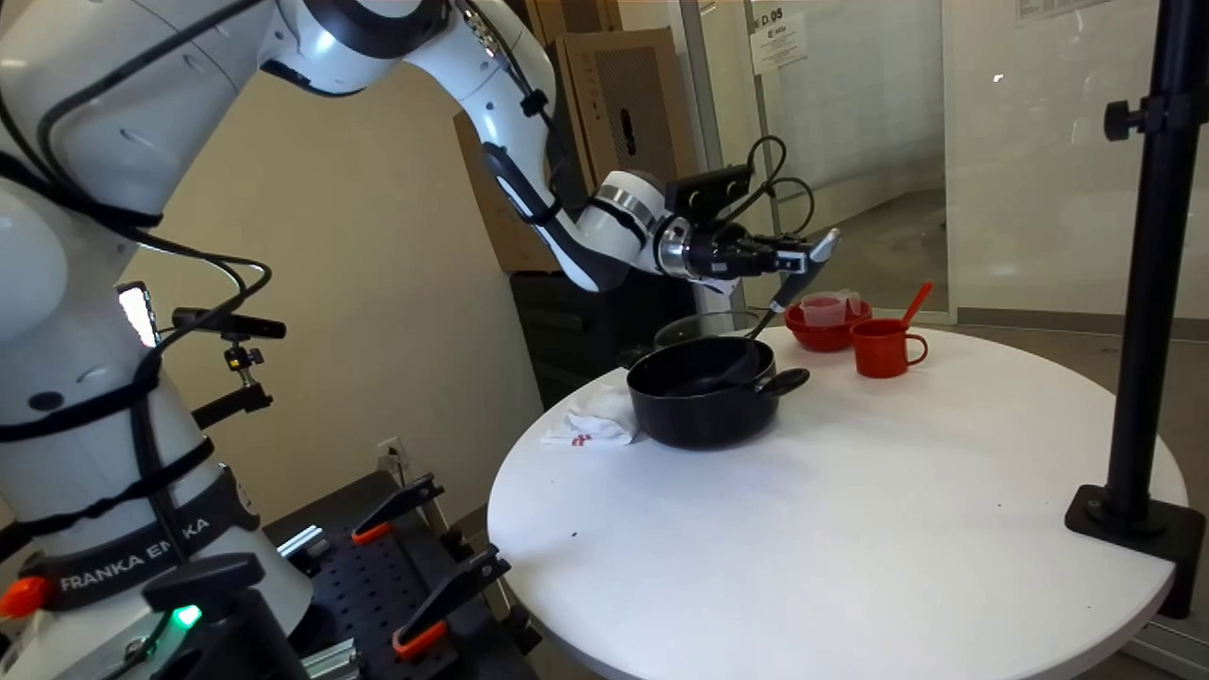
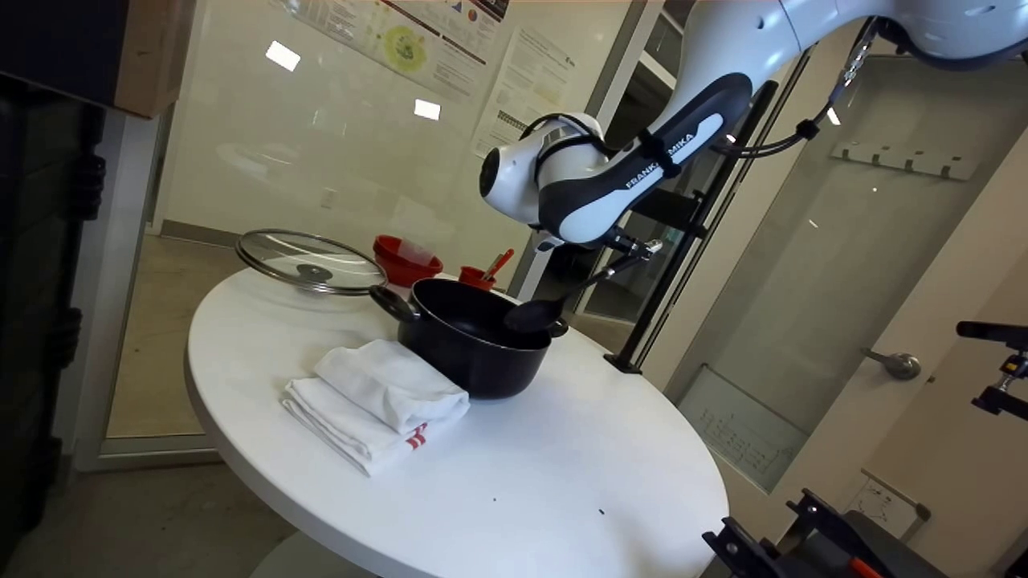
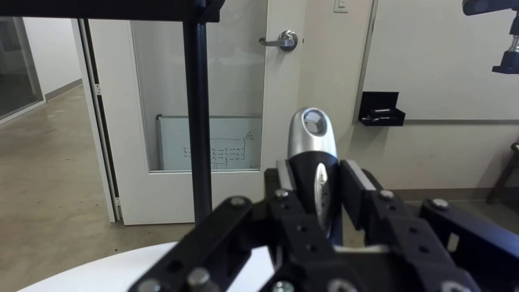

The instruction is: Use the ladle to mix in the pot

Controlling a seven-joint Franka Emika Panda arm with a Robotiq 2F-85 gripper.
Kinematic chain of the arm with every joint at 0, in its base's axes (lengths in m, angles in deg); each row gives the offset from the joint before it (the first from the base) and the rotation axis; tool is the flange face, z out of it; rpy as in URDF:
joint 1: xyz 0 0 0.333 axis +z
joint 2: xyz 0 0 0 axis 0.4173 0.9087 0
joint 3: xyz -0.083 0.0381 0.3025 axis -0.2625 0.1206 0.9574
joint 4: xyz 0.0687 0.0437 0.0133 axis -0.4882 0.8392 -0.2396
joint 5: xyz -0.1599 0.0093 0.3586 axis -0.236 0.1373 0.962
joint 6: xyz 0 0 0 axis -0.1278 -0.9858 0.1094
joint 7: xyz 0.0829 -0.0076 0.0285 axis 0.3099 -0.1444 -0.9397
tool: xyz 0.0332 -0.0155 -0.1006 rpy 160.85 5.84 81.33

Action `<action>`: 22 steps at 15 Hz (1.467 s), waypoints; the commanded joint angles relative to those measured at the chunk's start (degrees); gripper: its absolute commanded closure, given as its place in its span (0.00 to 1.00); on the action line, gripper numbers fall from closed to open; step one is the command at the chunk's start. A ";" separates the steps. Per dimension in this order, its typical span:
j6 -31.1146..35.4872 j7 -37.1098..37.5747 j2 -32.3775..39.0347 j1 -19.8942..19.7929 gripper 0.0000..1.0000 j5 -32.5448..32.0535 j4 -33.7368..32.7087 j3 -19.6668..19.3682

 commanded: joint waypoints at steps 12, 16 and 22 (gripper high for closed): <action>-1.92 7.03 -0.30 8.66 0.92 -6.81 0.62 2.25; -3.83 6.07 0.85 10.32 0.92 -9.64 0.36 1.66; -9.17 5.82 3.31 11.82 0.92 -14.25 1.47 1.63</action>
